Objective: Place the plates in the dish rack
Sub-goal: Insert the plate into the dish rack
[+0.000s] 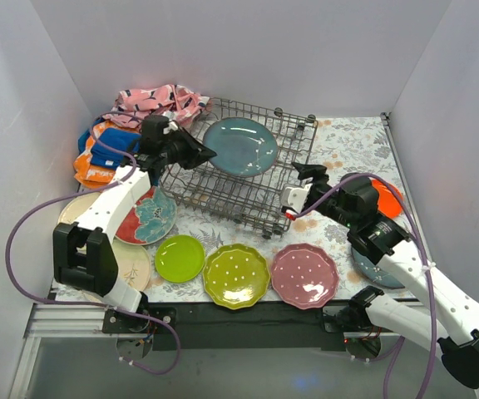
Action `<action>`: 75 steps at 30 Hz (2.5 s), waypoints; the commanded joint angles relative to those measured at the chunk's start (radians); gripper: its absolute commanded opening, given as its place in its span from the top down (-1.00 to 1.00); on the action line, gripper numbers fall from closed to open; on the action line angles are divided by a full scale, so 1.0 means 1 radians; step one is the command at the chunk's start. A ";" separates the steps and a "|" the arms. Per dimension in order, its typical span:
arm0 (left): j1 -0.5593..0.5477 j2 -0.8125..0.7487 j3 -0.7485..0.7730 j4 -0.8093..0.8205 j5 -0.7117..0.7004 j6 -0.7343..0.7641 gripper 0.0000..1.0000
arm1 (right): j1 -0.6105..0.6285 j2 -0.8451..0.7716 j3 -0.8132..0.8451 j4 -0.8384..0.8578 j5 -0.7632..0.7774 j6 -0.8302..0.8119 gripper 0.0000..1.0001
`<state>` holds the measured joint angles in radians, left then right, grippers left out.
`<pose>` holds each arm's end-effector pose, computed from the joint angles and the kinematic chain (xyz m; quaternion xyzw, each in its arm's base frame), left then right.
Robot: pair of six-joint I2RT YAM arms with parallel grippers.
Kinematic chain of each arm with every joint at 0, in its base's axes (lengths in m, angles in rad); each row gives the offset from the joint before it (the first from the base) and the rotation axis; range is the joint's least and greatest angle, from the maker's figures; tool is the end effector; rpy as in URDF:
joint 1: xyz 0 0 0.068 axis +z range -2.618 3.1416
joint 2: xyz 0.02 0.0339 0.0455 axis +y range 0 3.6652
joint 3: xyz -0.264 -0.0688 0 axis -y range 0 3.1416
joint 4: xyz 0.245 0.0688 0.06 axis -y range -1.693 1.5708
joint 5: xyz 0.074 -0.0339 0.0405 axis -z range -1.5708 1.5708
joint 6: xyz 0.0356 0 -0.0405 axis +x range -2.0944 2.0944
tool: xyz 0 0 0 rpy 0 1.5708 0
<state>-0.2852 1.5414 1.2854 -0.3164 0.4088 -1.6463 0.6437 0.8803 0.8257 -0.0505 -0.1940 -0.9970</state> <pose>0.3358 -0.1132 0.3156 -0.4654 0.7293 -0.4869 0.1201 0.1623 0.1304 0.3521 -0.5852 0.4571 -0.0461 0.6681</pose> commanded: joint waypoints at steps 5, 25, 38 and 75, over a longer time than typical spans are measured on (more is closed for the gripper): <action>0.081 -0.158 0.109 -0.016 -0.071 0.277 1.00 | -0.010 -0.033 0.044 -0.043 0.004 0.283 -0.67; 0.087 -0.086 0.244 0.045 -0.524 0.853 1.00 | -0.295 0.074 0.018 -0.072 -0.122 0.672 -0.82; 0.087 0.068 0.339 0.128 -0.599 0.996 1.00 | -0.332 0.055 -0.014 -0.074 -0.127 0.675 -0.82; -0.091 0.267 0.399 0.165 -0.775 1.203 1.00 | -0.372 0.028 -0.060 -0.072 -0.137 0.687 -0.82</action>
<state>-0.3527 1.8599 1.6279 -0.3035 -0.3351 -0.4679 0.2775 0.9234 0.7700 -0.1474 -0.3172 -0.3244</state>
